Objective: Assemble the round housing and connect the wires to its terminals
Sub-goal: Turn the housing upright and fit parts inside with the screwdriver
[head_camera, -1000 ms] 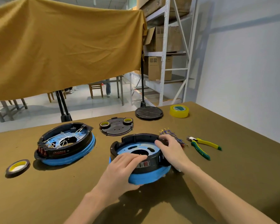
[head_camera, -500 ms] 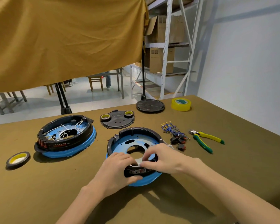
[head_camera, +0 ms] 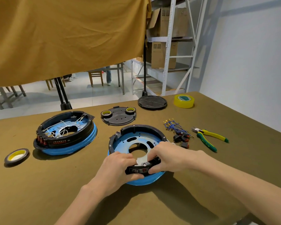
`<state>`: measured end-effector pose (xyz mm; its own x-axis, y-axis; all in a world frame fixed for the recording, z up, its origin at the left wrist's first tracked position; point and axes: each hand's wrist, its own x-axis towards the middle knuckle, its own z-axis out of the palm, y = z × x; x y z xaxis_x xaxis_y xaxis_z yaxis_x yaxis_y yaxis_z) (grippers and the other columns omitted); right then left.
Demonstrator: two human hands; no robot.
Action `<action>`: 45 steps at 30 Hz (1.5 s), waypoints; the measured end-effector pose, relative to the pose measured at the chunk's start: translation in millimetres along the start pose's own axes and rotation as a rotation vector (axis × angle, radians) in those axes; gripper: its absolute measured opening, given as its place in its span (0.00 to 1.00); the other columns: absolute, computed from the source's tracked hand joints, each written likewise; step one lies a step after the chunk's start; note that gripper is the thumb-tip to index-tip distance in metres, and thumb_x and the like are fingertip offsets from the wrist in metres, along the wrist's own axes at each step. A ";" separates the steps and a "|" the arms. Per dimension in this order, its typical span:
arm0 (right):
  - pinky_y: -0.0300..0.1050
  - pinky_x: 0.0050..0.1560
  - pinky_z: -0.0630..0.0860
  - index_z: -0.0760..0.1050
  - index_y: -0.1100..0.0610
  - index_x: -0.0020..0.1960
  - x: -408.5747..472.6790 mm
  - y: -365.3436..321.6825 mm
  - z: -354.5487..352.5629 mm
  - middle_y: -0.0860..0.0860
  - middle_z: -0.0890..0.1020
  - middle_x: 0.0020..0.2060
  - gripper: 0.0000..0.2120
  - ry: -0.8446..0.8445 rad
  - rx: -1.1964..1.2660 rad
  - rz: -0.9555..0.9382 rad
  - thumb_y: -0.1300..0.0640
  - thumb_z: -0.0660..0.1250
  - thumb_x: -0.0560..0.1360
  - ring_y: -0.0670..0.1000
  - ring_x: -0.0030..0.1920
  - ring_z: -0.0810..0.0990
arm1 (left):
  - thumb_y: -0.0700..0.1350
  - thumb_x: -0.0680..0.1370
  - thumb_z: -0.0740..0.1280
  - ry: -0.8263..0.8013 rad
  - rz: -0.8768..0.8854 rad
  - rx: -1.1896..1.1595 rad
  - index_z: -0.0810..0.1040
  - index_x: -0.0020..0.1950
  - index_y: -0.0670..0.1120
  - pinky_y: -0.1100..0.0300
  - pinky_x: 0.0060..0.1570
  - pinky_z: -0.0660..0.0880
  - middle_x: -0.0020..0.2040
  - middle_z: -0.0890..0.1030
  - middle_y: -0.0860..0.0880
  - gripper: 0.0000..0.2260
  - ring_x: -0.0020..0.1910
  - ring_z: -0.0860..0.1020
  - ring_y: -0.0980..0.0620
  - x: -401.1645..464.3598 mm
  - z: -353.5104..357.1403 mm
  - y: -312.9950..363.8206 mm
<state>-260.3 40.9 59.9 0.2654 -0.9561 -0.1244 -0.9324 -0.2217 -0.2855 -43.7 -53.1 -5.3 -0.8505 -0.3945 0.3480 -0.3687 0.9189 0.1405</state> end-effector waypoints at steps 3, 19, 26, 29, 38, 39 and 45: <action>0.47 0.41 0.74 0.81 0.53 0.50 -5.4 -2.8 8.2 0.50 0.82 0.41 0.10 0.052 -0.026 -0.020 0.47 0.70 0.79 0.50 0.40 0.77 | 0.69 0.74 0.63 0.097 0.014 0.027 0.82 0.48 0.57 0.68 0.43 0.69 0.44 0.80 0.61 0.18 0.40 0.74 0.60 -3.3 1.8 4.7; 0.38 0.37 0.70 0.75 0.45 0.46 11.3 -7.3 -3.2 0.53 0.81 0.44 0.06 -0.135 0.049 -0.046 0.52 0.71 0.79 0.51 0.41 0.77 | 0.68 0.74 0.68 -0.085 -0.066 -0.050 0.81 0.56 0.60 0.64 0.49 0.74 0.48 0.77 0.63 0.17 0.47 0.74 0.60 3.2 -4.5 2.8; 0.36 0.50 0.77 0.85 0.48 0.55 15.9 13.1 -39.5 0.40 0.85 0.49 0.09 -0.133 0.388 0.046 0.47 0.73 0.77 0.40 0.50 0.82 | 0.75 0.77 0.56 -0.104 -0.140 -0.343 0.82 0.54 0.60 0.67 0.42 0.77 0.43 0.82 0.64 0.25 0.44 0.80 0.63 7.7 -18.3 16.3; 0.46 0.57 0.80 0.82 0.50 0.58 37.6 37.5 -48.0 0.45 0.84 0.54 0.12 0.322 0.341 0.202 0.47 0.71 0.78 0.45 0.53 0.82 | 0.66 0.82 0.57 0.040 -0.236 -0.382 0.83 0.55 0.58 0.61 0.52 0.79 0.50 0.84 0.65 0.19 0.51 0.81 0.64 24.4 -25.1 -1.0; 0.54 0.61 0.77 0.72 0.55 0.72 113.0 47.3 -11.1 0.55 0.79 0.67 0.21 0.291 0.061 0.361 0.50 0.66 0.81 0.57 0.65 0.77 | 0.62 0.83 0.57 -0.444 -0.368 0.037 0.74 0.63 0.49 0.48 0.55 0.76 0.65 0.78 0.48 0.20 0.59 0.78 0.46 74.9 -11.9 -17.4; 0.52 0.56 0.78 0.74 0.54 0.69 117.0 47.4 -7.8 0.54 0.81 0.63 0.18 0.319 0.014 0.366 0.49 0.66 0.81 0.58 0.61 0.79 | 0.62 0.84 0.56 -0.451 -0.359 0.071 0.73 0.61 0.49 0.48 0.51 0.75 0.62 0.78 0.49 0.18 0.57 0.78 0.46 73.9 -9.8 -15.9; 0.46 0.38 0.69 0.71 0.47 0.50 117.0 60.6 2.7 0.48 0.78 0.43 0.10 0.319 -0.123 0.392 0.43 0.69 0.77 0.55 0.43 0.79 | 0.56 0.83 0.59 -0.287 -0.213 0.097 0.69 0.75 0.51 0.49 0.69 0.68 0.76 0.65 0.48 0.22 0.71 0.68 0.45 60.0 0.4 -12.5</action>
<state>-285.0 -83.9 25.5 -0.1793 -0.9785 0.1015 -0.9739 0.1620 -0.1592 -90.3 -88.2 13.4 -0.8166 -0.5755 0.0443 -0.5707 0.8165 0.0878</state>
